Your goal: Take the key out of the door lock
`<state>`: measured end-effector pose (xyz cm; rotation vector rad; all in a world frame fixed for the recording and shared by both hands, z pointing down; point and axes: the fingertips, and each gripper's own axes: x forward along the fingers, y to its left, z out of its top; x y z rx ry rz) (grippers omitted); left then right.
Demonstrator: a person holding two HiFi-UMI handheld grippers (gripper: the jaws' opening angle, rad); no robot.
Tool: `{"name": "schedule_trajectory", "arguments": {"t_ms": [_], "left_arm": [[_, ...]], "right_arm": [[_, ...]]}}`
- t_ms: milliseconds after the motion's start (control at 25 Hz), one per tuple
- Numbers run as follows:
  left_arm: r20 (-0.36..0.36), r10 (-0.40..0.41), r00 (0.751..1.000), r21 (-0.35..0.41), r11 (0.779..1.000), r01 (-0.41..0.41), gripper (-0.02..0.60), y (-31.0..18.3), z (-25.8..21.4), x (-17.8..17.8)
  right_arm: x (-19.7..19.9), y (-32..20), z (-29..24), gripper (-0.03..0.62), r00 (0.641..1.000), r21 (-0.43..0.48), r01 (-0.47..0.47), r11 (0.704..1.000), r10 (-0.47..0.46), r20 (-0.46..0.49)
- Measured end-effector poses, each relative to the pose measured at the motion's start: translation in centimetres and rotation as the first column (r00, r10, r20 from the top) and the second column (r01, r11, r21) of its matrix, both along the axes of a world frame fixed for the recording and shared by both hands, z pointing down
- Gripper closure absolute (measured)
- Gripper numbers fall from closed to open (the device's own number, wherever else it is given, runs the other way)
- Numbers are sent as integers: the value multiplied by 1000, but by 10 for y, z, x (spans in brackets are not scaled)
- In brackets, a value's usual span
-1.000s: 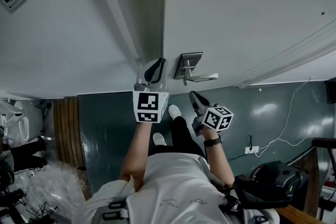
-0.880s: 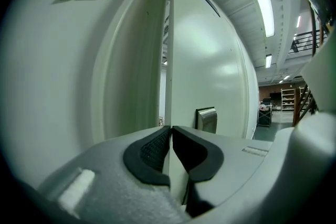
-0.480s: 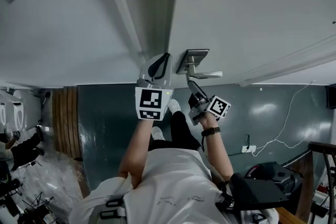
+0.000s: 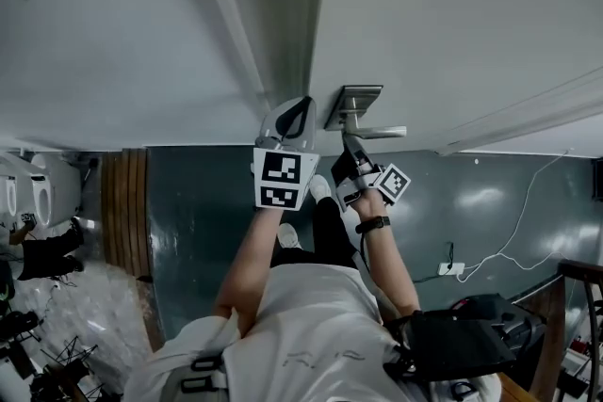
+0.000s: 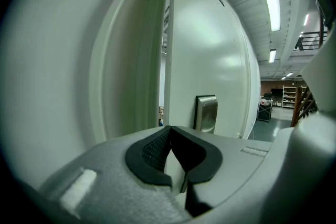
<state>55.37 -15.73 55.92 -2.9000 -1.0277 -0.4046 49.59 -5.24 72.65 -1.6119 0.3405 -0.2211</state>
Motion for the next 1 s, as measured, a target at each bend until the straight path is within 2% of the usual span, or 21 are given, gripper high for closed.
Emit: {"name": "schedule_trajectory", "arguments": {"t_ms": [400, 600, 680, 800, 880, 1000], "left_arm": [[7, -24, 1000, -15, 1000, 24, 578, 1, 8, -4], [-4, -40, 999, 6, 999, 40, 578, 0, 8, -5], [-4, -36, 999, 7, 999, 36, 578, 1, 9, -6], [-15, -26, 1000, 30, 999, 27, 578, 2, 11, -6], [-24, -17, 1000, 34, 999, 18, 578, 1, 12, -6], [-22, 7, 1000, -9, 1000, -7, 578, -1, 5, -20]], "right_arm": [[-8, -2, 1, 566, 997, -1, -62, 998, 62, 50], [-15, 1, 3, 566, 994, 17, -95, 995, 94, 51], [-26, -1, 2, 569, 995, 6, -91, 996, 91, 44], [-66, -4, 16, 569, 993, 14, -97, 995, 96, 69], [-95, -5, 31, 569, 989, -26, -86, 996, 88, 118], [-124, 2, 12, 569, 990, -219, -52, 974, 80, 120]]}}
